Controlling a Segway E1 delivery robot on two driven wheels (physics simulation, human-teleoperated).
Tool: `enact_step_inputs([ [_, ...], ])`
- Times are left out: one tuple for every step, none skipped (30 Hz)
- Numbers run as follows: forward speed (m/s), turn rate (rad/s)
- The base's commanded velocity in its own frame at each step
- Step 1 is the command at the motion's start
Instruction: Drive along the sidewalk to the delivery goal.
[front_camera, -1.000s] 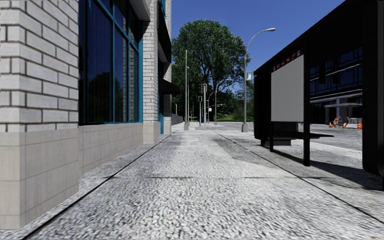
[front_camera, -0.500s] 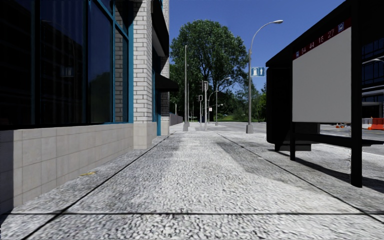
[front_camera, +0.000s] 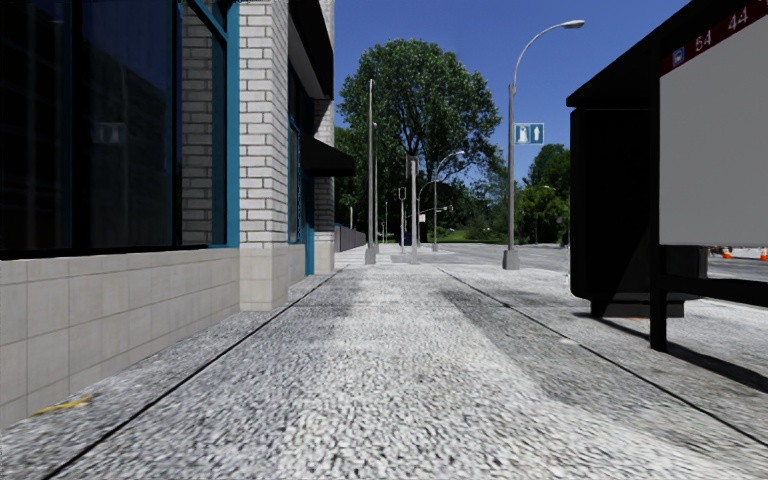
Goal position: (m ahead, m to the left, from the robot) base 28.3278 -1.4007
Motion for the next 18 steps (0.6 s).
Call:
enact_step_inputs([
  [2.00,0.00],
  [2.00,0.00],
  [2.00,0.00],
  [2.00,0.00],
  [2.00,0.00],
  [2.00,0.00],
  [2.00,0.00],
  [2.00,0.00],
  [2.00,0.00],
  [2.00,0.00],
  [2.00,0.00],
  [2.00,0.00],
  [2.00,0.00],
  [2.00,0.00],
  [2.00,0.00],
  [2.00,0.00],
  [2.00,0.00],
  [2.00,0.00],
])
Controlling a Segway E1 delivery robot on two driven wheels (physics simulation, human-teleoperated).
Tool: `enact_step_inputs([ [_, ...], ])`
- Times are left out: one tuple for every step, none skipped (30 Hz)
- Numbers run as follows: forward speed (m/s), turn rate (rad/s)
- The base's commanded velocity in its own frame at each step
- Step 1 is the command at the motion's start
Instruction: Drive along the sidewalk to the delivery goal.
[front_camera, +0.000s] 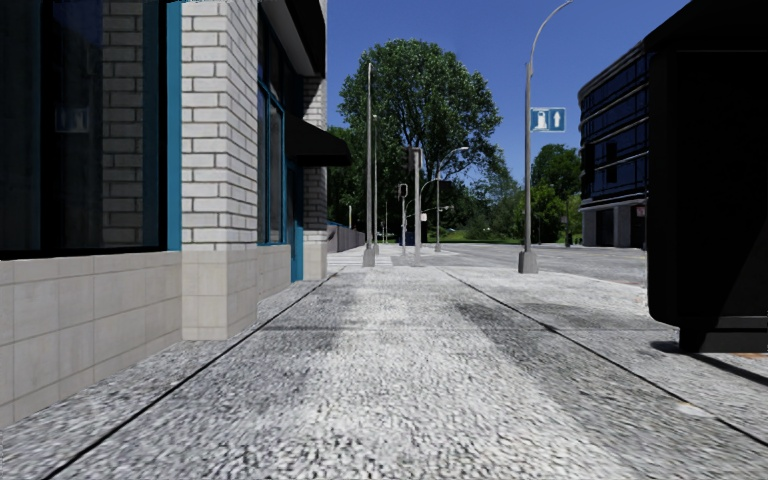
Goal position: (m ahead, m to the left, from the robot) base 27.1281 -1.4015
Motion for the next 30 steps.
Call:
enact_step_inputs([
  [2.00,0.00],
  [2.00,0.00],
  [2.00,0.00],
  [2.00,0.00],
  [2.00,0.00],
  [2.00,0.00],
  [2.00,0.00],
  [2.00,0.00],
  [2.00,0.00],
  [2.00,0.00],
  [2.00,0.00],
  [2.00,0.00],
  [2.00,0.00],
  [2.00,0.00],
  [2.00,0.00],
  [2.00,0.00],
  [2.00,0.00],
  [2.00,0.00],
  [2.00,0.00],
  [2.00,0.00],
  [2.00,0.00],
  [2.00,0.00],
  [2.00,0.00],
  [2.00,0.00],
  [2.00,0.00],
  [2.00,0.00],
  [2.00,0.00],
  [2.00,0.00],
  [2.00,0.00],
  [2.00,0.00],
])
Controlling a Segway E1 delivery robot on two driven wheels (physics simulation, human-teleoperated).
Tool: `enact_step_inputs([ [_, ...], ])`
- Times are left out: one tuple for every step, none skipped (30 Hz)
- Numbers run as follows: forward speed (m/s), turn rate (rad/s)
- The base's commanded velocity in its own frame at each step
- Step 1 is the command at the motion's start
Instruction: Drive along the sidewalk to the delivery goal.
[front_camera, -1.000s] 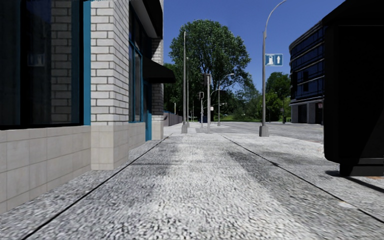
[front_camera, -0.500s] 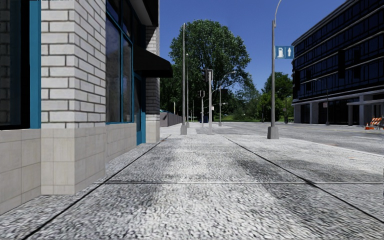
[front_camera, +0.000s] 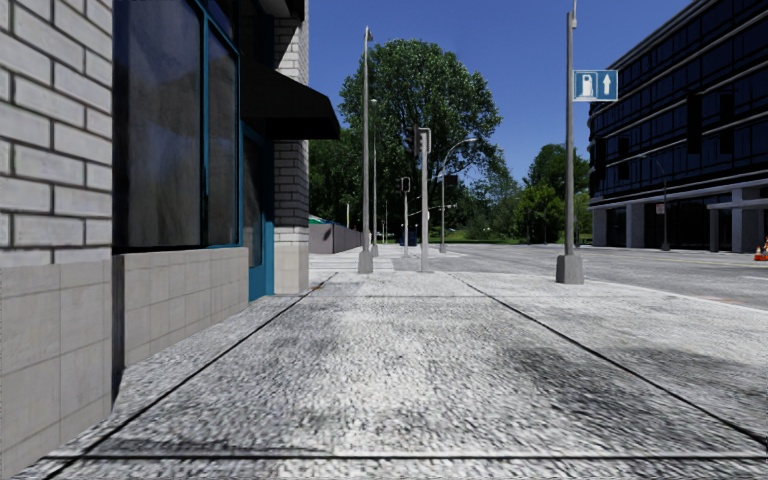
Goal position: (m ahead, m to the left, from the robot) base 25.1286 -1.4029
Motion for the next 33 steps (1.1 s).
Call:
enact_step_inputs([
  [2.00,0.00],
  [2.00,0.00],
  [2.00,0.00],
  [2.00,0.00],
  [2.00,0.00],
  [2.00,0.00],
  [2.00,0.00],
  [2.00,0.00],
  [2.00,0.00],
  [2.00,0.00],
  [2.00,0.00],
  [2.00,0.00],
  [2.00,0.00],
  [2.00,0.00],
  [2.00,0.00],
  [2.00,0.00],
  [2.00,0.00],
  [2.00,0.00],
  [2.00,0.00],
  [2.00,0.00],
  [2.00,0.00],
  [2.00,0.00],
  [2.00,0.00],
  [2.00,0.00],
  [2.00,0.00],
  [2.00,0.00],
  [2.00,0.00],
  [2.00,0.00],
  [2.00,0.00],
  [2.00,0.00],
  [2.00,0.00],
  [2.00,0.00],
  [2.00,0.00],
])
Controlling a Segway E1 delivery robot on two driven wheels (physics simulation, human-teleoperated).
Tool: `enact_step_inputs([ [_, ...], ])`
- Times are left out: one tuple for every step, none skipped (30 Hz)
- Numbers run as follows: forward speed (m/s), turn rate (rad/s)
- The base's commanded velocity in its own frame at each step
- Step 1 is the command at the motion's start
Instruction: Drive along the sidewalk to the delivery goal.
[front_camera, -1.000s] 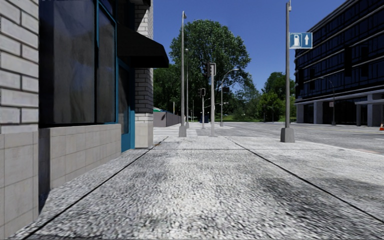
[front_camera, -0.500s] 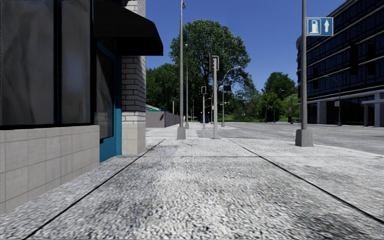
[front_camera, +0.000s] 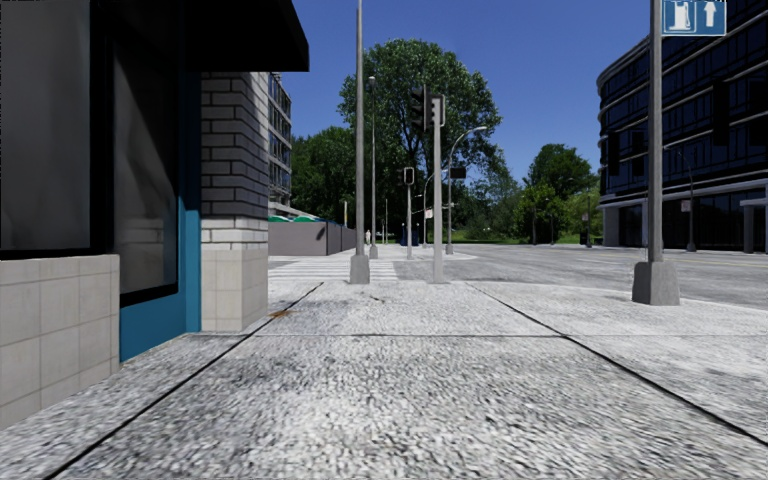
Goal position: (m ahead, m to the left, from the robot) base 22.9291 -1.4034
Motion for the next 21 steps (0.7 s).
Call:
enact_step_inputs([
  [2.00,0.00],
  [2.00,0.00],
  [2.00,0.00],
  [2.00,0.00],
  [2.00,0.00],
  [2.00,0.00],
  [2.00,0.00],
  [2.00,0.00],
  [2.00,0.00],
  [2.00,0.00],
  [2.00,0.00],
  [2.00,0.00],
  [2.00,0.00],
  [2.00,0.00],
  [2.00,0.00],
  [2.00,0.00],
  [2.00,0.00],
  [2.00,0.00],
  [2.00,0.00],
  [2.00,0.00],
  [2.00,0.00],
])
